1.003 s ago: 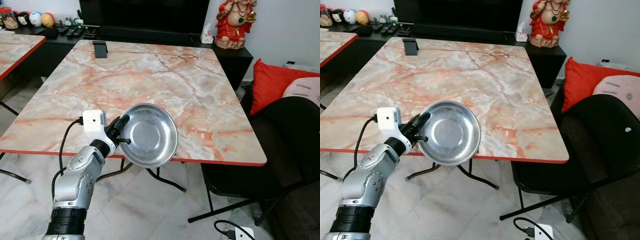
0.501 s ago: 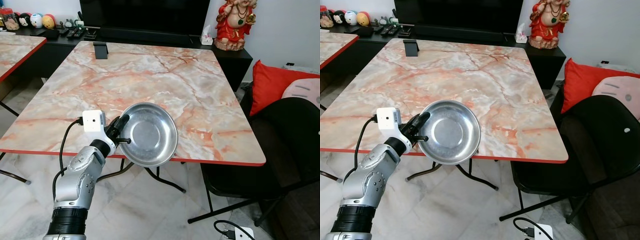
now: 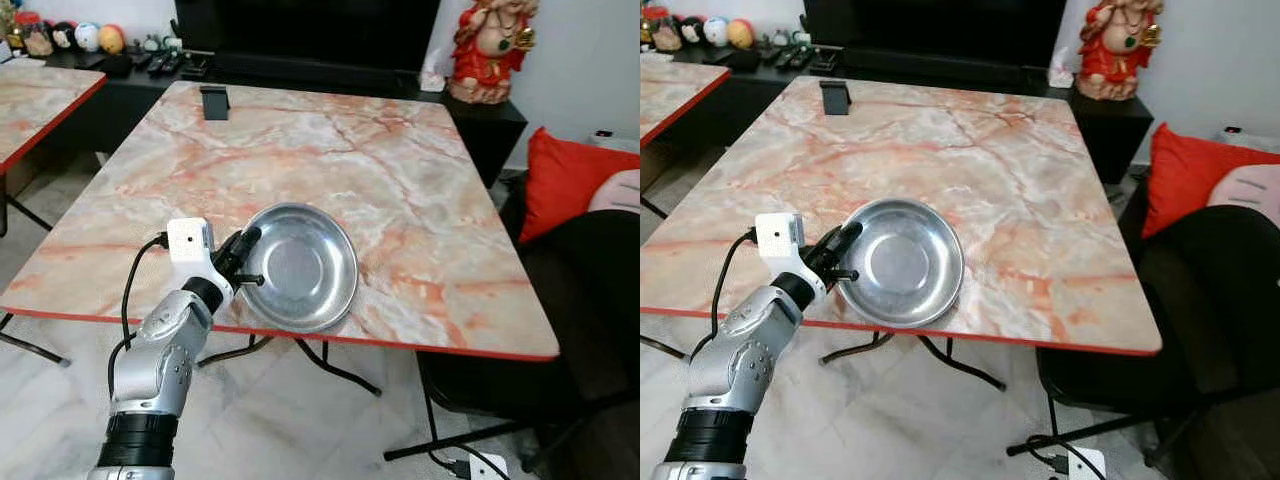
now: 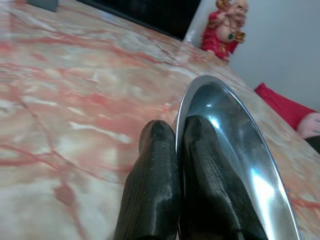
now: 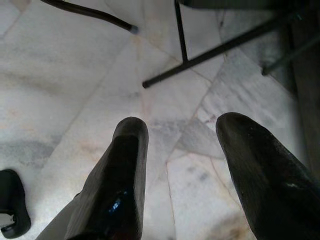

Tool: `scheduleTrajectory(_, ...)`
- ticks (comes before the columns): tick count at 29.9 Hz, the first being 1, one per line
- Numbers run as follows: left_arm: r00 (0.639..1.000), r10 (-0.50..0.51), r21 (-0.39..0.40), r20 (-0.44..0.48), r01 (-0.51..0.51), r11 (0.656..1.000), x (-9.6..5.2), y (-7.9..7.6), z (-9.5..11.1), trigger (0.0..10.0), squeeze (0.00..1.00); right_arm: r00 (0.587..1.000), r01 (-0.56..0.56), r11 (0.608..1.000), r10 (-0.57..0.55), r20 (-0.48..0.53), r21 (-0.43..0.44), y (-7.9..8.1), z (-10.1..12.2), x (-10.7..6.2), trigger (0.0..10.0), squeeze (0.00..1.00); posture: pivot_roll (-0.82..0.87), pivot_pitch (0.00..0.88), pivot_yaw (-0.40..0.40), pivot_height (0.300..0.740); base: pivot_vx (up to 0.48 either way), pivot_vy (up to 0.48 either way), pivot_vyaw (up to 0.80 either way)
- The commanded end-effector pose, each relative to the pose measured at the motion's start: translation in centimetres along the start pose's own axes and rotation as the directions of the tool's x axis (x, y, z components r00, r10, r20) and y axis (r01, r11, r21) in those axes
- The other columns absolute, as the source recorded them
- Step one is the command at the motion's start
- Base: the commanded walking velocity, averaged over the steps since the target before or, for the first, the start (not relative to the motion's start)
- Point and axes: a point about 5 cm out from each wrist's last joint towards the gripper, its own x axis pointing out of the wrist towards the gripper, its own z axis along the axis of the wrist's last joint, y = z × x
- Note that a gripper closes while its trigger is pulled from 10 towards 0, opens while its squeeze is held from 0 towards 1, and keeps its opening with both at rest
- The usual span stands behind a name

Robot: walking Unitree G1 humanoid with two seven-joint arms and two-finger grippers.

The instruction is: Setting the table

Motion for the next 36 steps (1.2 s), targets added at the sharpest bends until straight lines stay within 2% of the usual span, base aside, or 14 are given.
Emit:
scheduleTrajectory(1, 0.999, -0.025, 0.023, 0.021, 0.025, 0.999, 0.4, -0.6, 0.6, 10.0, 0.0, 1.0, 0.005, 1.0, -0.005, -0.008, -0.003, -0.3, -0.1, 0.0, 10.0, 0.0, 0.1, 0.0, -0.082, 0.731, 0.277, 0.0, 0.0)
scheduleTrajectory(11, 0.999, -0.029, 0.026, 0.023, 0.028, 0.999, 0.6, -0.7, 0.6, 10.0, 0.0, 1.0, 0.006, 1.0, -0.006, -0.008, -0.005, -0.3, -0.1, 0.0, 10.0, 0.0, 0.09, 0.0, -0.085, 0.731, 0.27, 0.0, 0.0)
scheduleTrajectory(24, 1.0, -0.024, 0.017, -0.008, 0.024, 1.0, 0.6, -0.7, -0.1, 10.0, 0.0, 1.0, 0.004, 1.0, -0.004, -0.008, -0.01, -0.3, -0.1, 0.0, 10.0, 0.0, 0.09, 0.0, -0.09, 0.731, 0.0, 0.0, 0.0)
scheduleTrajectory(28, 0.999, 0.02, -0.043, -0.038, -0.022, 0.999, 1.0, -0.4, -0.8, 10.0, 0.0, 1.0, 0.003, 1.0, -0.003, -0.008, -0.009, -0.3, -0.1, 0.0, 10.0, 0.0, 0.09, 0.0, -0.088, 0.731, 0.0, 0.0, 0.0)
scheduleTrajectory(30, 0.998, 0.036, -0.047, -0.048, -0.038, 0.998, 1.1, -0.4, -1.0, 10.0, 0.0, 1.0, 0.003, 1.0, -0.003, -0.008, -0.009, -0.3, -0.1, 0.0, 10.0, 0.0, 0.09, 0.0, -0.088, 0.731, 0.0, 0.0, 0.0)
scheduleTrajectory(32, 0.99, 0.108, -0.064, -0.086, -0.114, 0.991, 1.5, 0.1, -1.6, 10.0, 0.0, 1.0, 0.002, 1.0, -0.002, -0.008, -0.007, -0.2, 0.0, 0.0, 10.0, 0.0, 0.09, 0.0, -0.089, 0.731, 0.0, 0.0, 0.0)
scheduleTrajectory(36, 0.981, 0.144, -0.075, -0.13, -0.154, 0.985, 1.5, 0.4, -2.2, 10.0, 0.0, 1.0, 0.001, 1.0, -0.001, -0.009, -0.008, -0.2, -0.1, 0.0, 10.0, 0.0, 0.09, 0.0, -0.089, 0.731, 0.0, 0.0, 0.0)
